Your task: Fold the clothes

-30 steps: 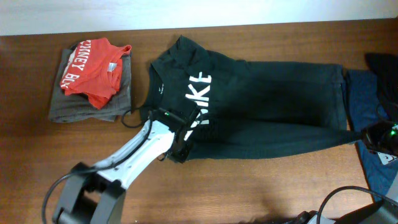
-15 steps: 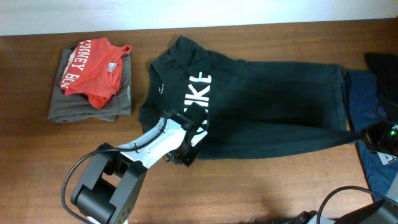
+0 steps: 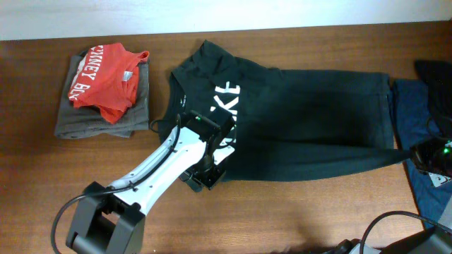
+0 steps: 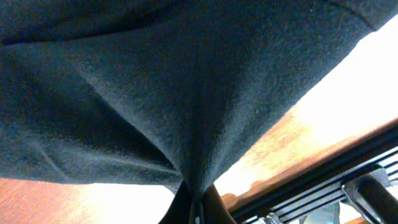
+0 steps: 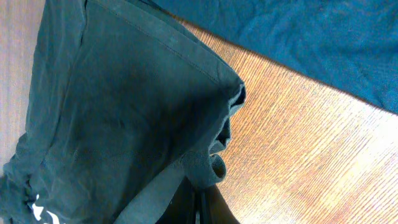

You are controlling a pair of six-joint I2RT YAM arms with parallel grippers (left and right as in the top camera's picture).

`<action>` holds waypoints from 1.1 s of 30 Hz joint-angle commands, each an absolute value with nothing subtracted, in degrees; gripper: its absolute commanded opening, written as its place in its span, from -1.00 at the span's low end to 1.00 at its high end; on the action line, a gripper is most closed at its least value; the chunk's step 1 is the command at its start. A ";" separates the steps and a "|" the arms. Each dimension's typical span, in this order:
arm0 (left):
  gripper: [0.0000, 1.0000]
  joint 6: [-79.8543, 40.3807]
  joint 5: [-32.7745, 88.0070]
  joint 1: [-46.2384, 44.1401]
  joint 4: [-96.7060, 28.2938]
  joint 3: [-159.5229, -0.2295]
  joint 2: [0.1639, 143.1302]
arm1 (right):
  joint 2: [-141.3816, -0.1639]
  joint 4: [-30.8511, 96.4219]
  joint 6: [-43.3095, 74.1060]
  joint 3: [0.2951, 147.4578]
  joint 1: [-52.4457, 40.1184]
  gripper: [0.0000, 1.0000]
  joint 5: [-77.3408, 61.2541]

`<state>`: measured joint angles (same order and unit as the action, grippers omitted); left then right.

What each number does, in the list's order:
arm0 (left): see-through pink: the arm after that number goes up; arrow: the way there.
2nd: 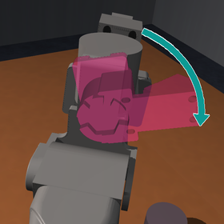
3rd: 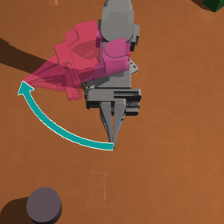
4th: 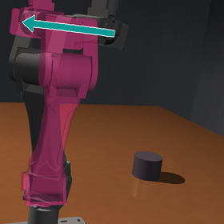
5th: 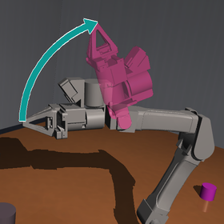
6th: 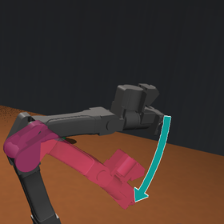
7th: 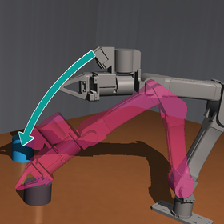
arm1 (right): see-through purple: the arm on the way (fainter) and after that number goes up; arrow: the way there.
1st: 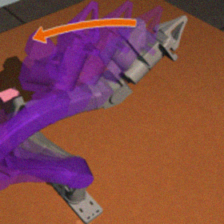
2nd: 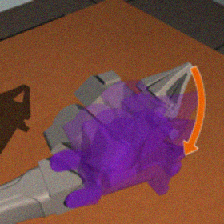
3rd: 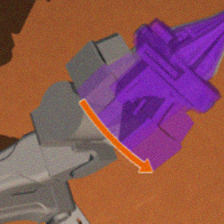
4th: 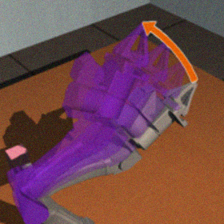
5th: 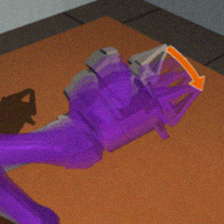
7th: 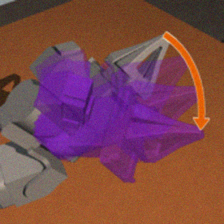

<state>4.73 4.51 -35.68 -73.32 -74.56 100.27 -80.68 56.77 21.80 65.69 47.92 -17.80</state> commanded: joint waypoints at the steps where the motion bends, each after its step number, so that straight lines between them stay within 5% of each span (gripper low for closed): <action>1: -0.99 5.91 4.97 -36.01 -71.64 -75.09 99.63 | -80.40 56.60 21.45 66.46 47.99 -0.92 -16.88; 6: -0.99 6.15 11.46 -36.10 -76.03 -75.05 99.63 | -80.40 56.60 21.45 66.46 47.99 -0.92 -16.88; 9: -0.77 6.13 14.85 -37.78 -76.84 -74.70 99.63 | -80.40 56.31 21.45 66.46 47.99 -0.92 -16.88; 11: -0.30 6.15 14.57 -39.55 -76.44 -74.15 99.63 | -80.40 56.34 21.45 66.46 47.99 -0.92 -16.88; 13: -0.24 6.17 13.67 -40.99 -74.43 -73.91 99.63 | -80.40 56.34 21.45 66.46 47.99 -0.92 -16.88; 18: -0.41 8.73 10.90 -42.59 -72.75 -72.60 99.63 | -80.40 56.34 21.45 66.46 47.99 -0.92 -16.86; 33: -0.39 10.04 3.11 -44.38 -55.92 -66.13 105.03 | -80.40 56.38 21.45 66.46 47.99 -0.92 -16.86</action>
